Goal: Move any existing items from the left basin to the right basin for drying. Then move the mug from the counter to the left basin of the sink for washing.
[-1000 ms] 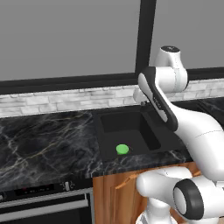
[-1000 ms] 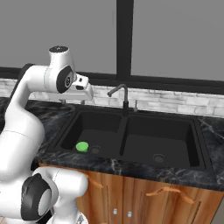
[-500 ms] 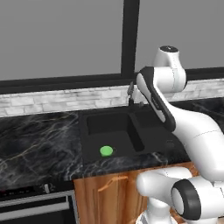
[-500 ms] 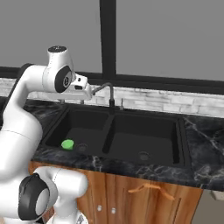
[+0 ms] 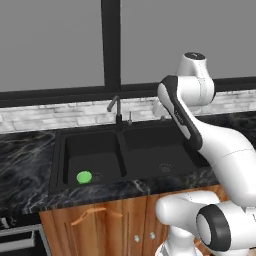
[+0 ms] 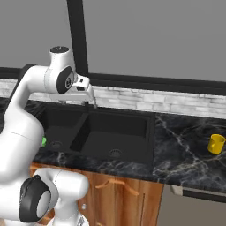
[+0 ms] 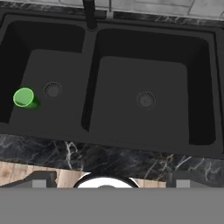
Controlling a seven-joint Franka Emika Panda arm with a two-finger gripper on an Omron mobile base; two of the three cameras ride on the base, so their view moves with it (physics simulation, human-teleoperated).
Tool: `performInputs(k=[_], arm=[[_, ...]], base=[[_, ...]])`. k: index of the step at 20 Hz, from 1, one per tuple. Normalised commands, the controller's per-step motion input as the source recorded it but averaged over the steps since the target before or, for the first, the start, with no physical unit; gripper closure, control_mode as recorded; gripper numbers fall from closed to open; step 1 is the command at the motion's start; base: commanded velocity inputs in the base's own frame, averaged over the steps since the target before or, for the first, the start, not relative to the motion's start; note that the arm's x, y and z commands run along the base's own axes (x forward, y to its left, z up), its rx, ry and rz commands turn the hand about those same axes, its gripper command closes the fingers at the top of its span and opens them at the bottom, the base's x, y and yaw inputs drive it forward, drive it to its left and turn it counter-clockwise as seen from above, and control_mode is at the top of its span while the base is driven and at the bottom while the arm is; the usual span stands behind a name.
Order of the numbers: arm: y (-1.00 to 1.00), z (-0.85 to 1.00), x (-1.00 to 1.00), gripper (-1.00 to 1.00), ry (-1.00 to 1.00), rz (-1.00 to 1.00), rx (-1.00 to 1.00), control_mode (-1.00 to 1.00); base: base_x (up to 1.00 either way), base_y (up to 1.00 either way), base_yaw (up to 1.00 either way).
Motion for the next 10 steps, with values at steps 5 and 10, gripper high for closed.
performInputs(k=[5, 10], arm=[[0.00, 0.00, 0.00, -1.00, 0.00, 0.00, 0.00, 1.00], [0.00, 0.00, 0.00, -1.00, 0.00, 0.00, 0.00, 1.00]], base=[[0.03, -0.60, 0.00], [0.25, -0.51, 0.00]])
